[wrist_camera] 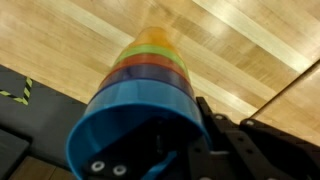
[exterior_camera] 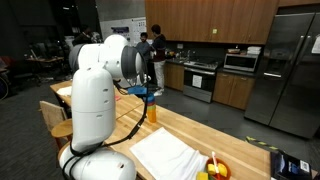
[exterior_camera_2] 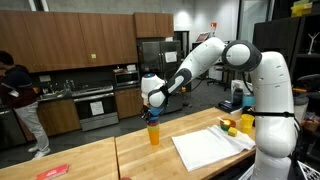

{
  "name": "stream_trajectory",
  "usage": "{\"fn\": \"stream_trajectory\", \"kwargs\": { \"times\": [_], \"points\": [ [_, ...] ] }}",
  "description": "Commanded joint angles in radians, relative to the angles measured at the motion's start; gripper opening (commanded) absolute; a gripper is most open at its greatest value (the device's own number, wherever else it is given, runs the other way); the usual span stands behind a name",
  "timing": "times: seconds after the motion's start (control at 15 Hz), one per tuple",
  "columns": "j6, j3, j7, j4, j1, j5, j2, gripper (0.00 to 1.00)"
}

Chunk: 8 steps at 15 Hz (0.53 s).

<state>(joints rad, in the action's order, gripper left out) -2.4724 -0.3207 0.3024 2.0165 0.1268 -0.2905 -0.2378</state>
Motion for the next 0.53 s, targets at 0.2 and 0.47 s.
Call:
{"fn": "stream_trajectory", "kwargs": {
  "times": [0.2,0.47],
  "points": [
    [-0.293,0.093,-0.028,0.305,0.045,0.106,0.189,0.03],
    [-0.336,0.096,-0.091,0.338,0.042,0.178,0.198,0.03]
  ]
}}
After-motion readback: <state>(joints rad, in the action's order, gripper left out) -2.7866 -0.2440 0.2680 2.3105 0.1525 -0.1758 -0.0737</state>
